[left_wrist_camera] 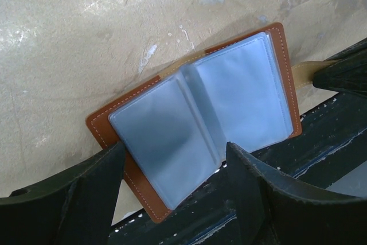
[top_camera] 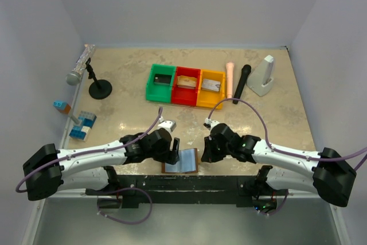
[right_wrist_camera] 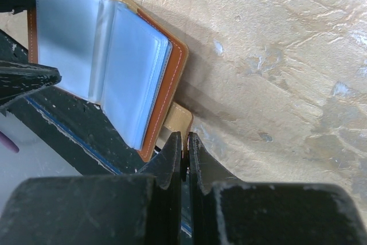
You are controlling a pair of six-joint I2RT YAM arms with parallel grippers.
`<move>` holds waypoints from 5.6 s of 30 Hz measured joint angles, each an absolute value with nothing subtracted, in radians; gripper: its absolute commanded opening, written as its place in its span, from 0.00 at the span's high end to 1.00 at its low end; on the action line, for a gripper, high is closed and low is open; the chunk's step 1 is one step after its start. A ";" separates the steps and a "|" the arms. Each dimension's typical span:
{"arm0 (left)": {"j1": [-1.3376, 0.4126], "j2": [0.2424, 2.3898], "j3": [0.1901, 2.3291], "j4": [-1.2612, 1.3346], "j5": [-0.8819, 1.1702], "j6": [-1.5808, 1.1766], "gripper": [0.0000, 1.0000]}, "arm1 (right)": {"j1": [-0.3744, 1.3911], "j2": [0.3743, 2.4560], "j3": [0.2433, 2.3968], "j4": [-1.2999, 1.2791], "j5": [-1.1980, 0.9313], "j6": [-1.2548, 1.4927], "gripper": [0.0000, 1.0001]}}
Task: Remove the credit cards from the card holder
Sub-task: Remove the credit card from the card holder.
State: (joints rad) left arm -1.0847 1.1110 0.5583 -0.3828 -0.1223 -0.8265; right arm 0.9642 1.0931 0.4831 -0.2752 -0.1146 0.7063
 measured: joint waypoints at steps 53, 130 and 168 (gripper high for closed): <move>-1.088 1.225 0.651 -0.281 -0.013 -0.710 0.25 | 0.964 1.119 0.490 -0.294 -0.094 0.722 0.61; -1.089 1.043 0.350 -0.121 -0.142 -0.828 0.62 | 0.982 1.497 0.558 0.147 -0.329 0.865 0.68; -1.088 1.101 0.359 -0.085 -0.167 -0.827 0.73 | 0.974 1.483 0.562 0.099 -0.305 0.880 0.62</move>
State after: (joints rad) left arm -1.0878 1.1007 0.3588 -0.0849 -0.1673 -0.8268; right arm 0.9741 1.4834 0.5625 0.0986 -0.3050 0.8803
